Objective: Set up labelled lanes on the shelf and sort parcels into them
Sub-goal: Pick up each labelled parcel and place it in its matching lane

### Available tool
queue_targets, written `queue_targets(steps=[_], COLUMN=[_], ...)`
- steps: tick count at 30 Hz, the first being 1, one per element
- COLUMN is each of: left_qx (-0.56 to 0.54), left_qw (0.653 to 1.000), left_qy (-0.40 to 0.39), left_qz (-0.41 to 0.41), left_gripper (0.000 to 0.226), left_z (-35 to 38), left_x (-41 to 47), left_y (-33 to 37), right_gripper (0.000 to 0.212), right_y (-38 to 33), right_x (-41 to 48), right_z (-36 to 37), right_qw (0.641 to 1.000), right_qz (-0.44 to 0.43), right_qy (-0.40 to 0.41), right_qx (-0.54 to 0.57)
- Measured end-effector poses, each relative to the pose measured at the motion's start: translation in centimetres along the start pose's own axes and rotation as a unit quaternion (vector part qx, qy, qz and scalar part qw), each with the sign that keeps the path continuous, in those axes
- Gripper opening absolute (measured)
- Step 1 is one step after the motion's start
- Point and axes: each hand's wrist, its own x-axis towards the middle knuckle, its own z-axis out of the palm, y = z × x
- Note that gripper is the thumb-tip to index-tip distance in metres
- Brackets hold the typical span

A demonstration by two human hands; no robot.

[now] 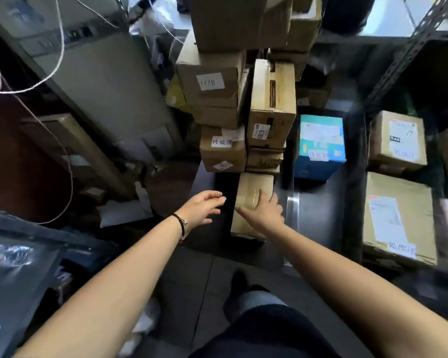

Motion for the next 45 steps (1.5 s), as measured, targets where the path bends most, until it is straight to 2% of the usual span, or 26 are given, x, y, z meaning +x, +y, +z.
queue_targets(steps=[4,10,18,21,23,25,26,27,29,32,35,38,40,42,45], left_qx=[0.018,0.034,0.084,0.098,0.108,0.118,0.12,0.117,0.07,-0.089,-0.199,-0.227,-0.236,-0.254,-0.283], left_qw=[0.999,0.998,0.991,0.988,0.986,0.984,0.982,0.981,0.98,0.967,0.928,0.899,0.884,0.868,0.836], left_qy=[-0.025,-0.052,-0.093,-0.112,-0.123,-0.129,-0.135,-0.144,-0.178,-0.216,-0.297,-0.371,-0.402,-0.426,-0.459], left_qz=[-0.019,-0.029,-0.038,-0.039,-0.043,-0.044,-0.046,-0.05,-0.062,-0.098,-0.108,-0.06,-0.019,0.022,0.1], left_gripper=[0.032,0.047,0.04,0.037,0.037,0.037,0.035,0.032,0.033,0.059,0.078,0.085,0.1,0.106,0.097], left_z=[-2.2,-5.2,-10.5,-12.1,-13.0,-13.6,-13.9,-14.1,-14.4,-14.6,-14.3,-13.4,-12.6,-11.7,-10.6], left_x=[2.7,4.5,5.2,5.0,4.7,4.5,4.3,3.9,3.1,2.2,1.4,-0.3,-1.6,-3.6,-6.4], left_y=[0.5,0.1,-2.6,-4.2,-5.0,-5.7,-5.9,-6.0,-5.7,-5.3,-3.8,0.3,3.9,7.8,13.0], right_gripper=[0.111,0.127,0.126,0.12,0.1,0.058,0.045,0.044,0.062,0.072,0.077,0.077,0.082,0.084,0.086], right_y=[-1.0,-1.6,-2.5,-2.4,-3.0,-3.6,-3.7,-3.9,-4.1,-5.1,-7.2,-9.5,-11.0,-12.0,-13.2], right_x=[2.1,2.8,1.9,0.2,-1.9,-4.5,-5.9,-7.3,-9.8,-12.2,-13.5,-14.0,-14.5,-15.2,-16.8], right_z=[2.3,5.0,6.3,6.9,6.6,5.9,5.7,5.8,5.8,5.6,4.0,1.0,-1.4,-4.3,-9.5], right_qw=[0.995,0.987,0.981,0.976,0.947,0.877,0.846,0.822,0.786,0.706,0.619,0.578,0.563,0.581,0.585], right_qz=[0.093,0.147,0.193,0.206,0.208,0.195,0.186,0.171,0.109,0.012,-0.086,-0.169,-0.224,-0.265,-0.29], right_qy=[-0.029,-0.034,-0.005,-0.007,-0.023,-0.081,-0.114,-0.141,-0.167,-0.191,-0.211,-0.23,-0.231,-0.192,-0.144], right_qx=[-0.021,-0.045,-0.012,0.073,0.245,0.431,0.487,0.525,0.586,0.682,0.752,0.764,0.761,0.745,0.744])
